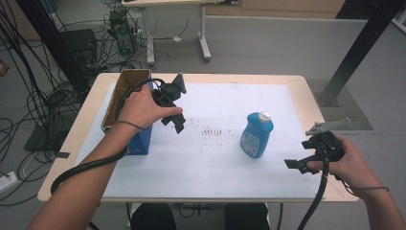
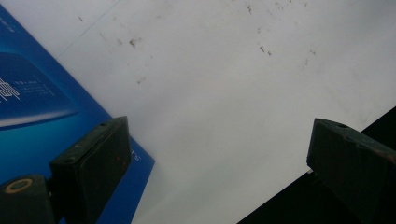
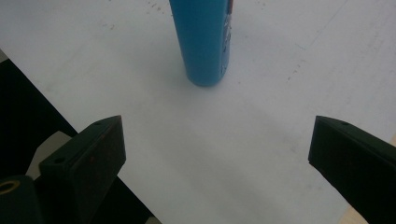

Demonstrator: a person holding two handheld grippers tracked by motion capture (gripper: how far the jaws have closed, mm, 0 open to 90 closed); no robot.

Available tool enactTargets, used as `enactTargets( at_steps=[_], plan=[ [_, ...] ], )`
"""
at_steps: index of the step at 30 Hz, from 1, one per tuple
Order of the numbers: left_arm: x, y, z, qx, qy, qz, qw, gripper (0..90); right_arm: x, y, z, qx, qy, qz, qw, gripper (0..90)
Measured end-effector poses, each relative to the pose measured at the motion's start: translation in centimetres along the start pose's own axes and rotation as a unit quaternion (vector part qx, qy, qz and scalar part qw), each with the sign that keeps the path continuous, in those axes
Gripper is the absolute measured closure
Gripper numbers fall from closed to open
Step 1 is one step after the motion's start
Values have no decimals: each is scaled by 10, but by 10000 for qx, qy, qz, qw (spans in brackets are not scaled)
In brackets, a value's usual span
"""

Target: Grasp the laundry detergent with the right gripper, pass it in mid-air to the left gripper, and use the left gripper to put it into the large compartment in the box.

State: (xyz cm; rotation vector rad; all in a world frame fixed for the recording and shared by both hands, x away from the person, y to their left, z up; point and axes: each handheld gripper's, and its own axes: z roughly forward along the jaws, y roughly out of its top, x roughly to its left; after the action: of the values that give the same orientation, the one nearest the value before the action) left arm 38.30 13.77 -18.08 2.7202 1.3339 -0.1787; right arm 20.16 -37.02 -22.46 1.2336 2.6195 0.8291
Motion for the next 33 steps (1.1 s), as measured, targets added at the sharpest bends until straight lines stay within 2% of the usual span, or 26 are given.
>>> enactTargets(
  at_steps=[11,21,33],
  plan=[
    [-3,3,0,27,21,31,10000,70,2,-9,4,-104,-42,77,9999,39],
    [-3,3,0,31,18,28,10000,70,6,-23,9,-367,-92,61,9993,42],
    [-4,3,-1,20,4,58,10000,69,6,-37,16,-617,-36,138,9980,42]
  ],
)
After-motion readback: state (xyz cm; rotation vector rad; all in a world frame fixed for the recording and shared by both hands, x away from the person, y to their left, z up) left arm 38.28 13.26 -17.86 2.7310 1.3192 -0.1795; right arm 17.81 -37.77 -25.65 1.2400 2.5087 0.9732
